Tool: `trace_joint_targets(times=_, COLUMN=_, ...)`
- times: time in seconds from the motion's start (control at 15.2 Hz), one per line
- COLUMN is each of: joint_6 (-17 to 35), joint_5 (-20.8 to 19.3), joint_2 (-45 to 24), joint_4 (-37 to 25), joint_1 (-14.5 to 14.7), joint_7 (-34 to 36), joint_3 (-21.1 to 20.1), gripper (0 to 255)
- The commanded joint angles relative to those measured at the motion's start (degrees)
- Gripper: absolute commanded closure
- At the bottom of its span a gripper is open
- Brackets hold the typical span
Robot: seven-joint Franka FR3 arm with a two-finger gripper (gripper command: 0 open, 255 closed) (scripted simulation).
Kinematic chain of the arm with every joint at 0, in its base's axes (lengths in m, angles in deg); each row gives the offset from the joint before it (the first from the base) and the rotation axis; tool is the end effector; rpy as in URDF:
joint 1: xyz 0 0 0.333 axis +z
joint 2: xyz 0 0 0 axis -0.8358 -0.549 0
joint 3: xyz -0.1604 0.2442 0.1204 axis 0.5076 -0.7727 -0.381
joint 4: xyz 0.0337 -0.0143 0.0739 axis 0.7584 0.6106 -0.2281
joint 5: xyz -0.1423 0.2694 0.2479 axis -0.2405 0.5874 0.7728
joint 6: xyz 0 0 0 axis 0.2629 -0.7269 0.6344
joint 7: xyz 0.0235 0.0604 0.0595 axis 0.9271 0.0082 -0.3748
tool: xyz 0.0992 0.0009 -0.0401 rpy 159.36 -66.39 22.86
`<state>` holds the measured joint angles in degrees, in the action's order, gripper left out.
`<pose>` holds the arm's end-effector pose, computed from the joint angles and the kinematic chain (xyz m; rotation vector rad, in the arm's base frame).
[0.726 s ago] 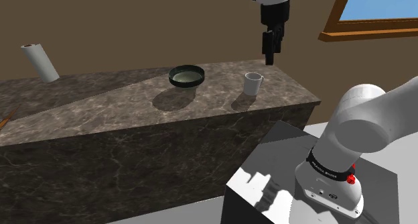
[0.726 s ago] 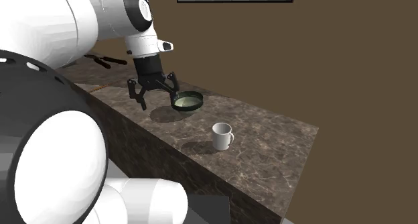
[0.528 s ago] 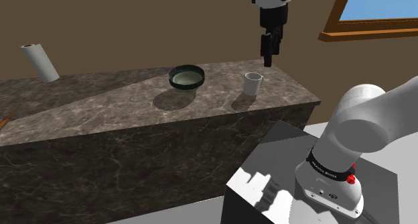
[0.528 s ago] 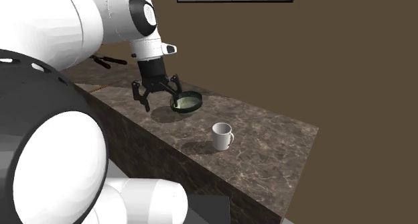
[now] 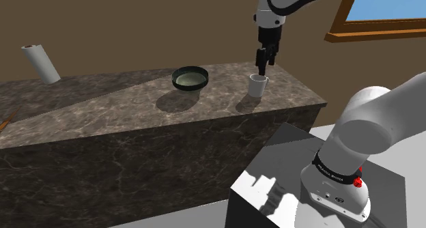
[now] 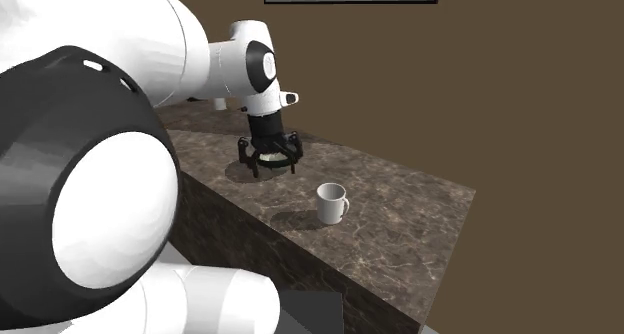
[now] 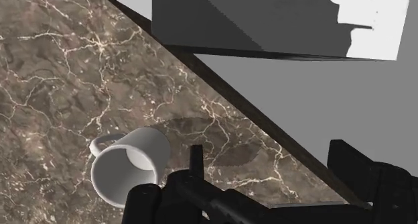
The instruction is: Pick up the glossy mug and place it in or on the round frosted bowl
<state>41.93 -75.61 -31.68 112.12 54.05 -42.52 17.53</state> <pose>0.3504 -0.0510 0.4997 3.0343 0.1297 -0.1324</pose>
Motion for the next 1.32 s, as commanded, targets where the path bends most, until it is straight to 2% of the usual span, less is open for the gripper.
trace_joint_targets(times=0.0, joint_6=4.7, joint_5=-0.5, joint_2=-2.2, joint_4=1.1, joint_1=-0.9, joint_7=-0.5, joint_3=1.6, gripper=0)
trace_joint_targets(times=0.4, joint_6=17.9, joint_5=-0.9, joint_2=-11.3, joint_4=1.7, joint_1=-3.0, joint_7=-2.5, joint_3=6.6, gripper=0)
trace_joint_targets(times=0.73, joint_6=28.2, joint_5=1.1, joint_2=-20.6, joint_4=-0.1, joint_1=-4.0, joint_7=-5.3, joint_3=10.7, gripper=0)
trace_joint_targets(times=1.25, joint_6=35.4, joint_5=2.1, joint_2=-25.7, joint_4=1.8, joint_1=-4.0, joint_7=-6.3, joint_3=11.7, gripper=0)
